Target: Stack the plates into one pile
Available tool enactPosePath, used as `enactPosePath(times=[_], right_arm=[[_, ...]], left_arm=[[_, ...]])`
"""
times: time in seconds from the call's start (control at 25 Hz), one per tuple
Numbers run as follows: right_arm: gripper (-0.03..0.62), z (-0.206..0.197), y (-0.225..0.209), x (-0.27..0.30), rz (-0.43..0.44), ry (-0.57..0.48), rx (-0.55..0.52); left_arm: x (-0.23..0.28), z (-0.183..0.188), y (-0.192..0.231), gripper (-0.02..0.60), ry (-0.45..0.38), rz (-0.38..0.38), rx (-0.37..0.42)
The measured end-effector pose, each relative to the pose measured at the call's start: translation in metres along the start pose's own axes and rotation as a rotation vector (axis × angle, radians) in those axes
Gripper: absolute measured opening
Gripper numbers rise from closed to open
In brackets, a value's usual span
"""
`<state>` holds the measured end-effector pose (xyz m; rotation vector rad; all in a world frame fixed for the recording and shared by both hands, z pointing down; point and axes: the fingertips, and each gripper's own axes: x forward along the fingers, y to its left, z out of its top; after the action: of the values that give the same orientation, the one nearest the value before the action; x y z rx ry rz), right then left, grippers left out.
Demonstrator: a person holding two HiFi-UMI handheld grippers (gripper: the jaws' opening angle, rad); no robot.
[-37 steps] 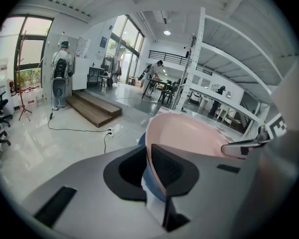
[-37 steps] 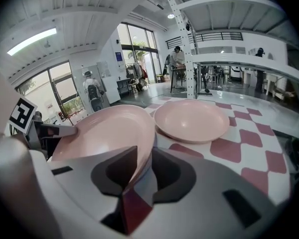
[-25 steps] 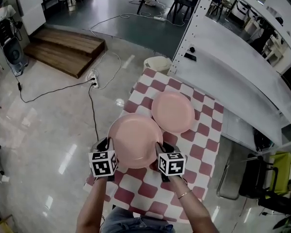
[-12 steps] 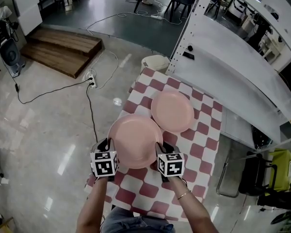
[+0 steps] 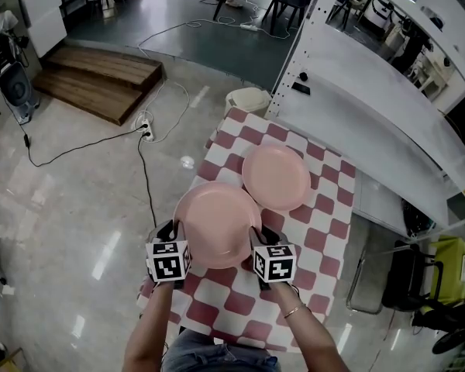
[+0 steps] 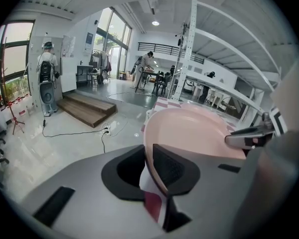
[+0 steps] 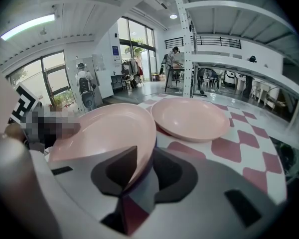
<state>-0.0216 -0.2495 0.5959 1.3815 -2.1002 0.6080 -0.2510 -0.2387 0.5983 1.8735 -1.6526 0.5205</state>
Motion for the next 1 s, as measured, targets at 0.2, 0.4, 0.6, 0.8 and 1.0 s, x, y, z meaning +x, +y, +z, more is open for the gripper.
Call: enactPosePath(times=[0.2,0.4,0.6,0.8,1.0], right_arm=[[0.121,-0.001,-0.003,-0.001,-0.016,-0.001,0.003],[0.121,-0.003,-0.003,0.000,-0.003,-0.001,0.008],[0.123,0.004,-0.003,-0.004,0.004,-0.047,0.026],[0.123,0.010,-0.010,-0.006,0.008,-0.068,0.078],[0.123,0.016,-0.022,-0.015,-0.020,-0.082,0.089]], left_arm=[[0.001,-0.003,0.002,0.071,0.012,-0.002,-0.007],[0.003,-0.004,0.002,0.072,0.014,-0.008,-0.014],[0.001,0.000,0.004,0.072,0.005,-0.006,-0.016],[-0.001,0.013,0.004,0.072,-0.022,-0.004,0.006],[-0.003,0.035,-0.001,0.072,-0.053,-0.016,0.044]])
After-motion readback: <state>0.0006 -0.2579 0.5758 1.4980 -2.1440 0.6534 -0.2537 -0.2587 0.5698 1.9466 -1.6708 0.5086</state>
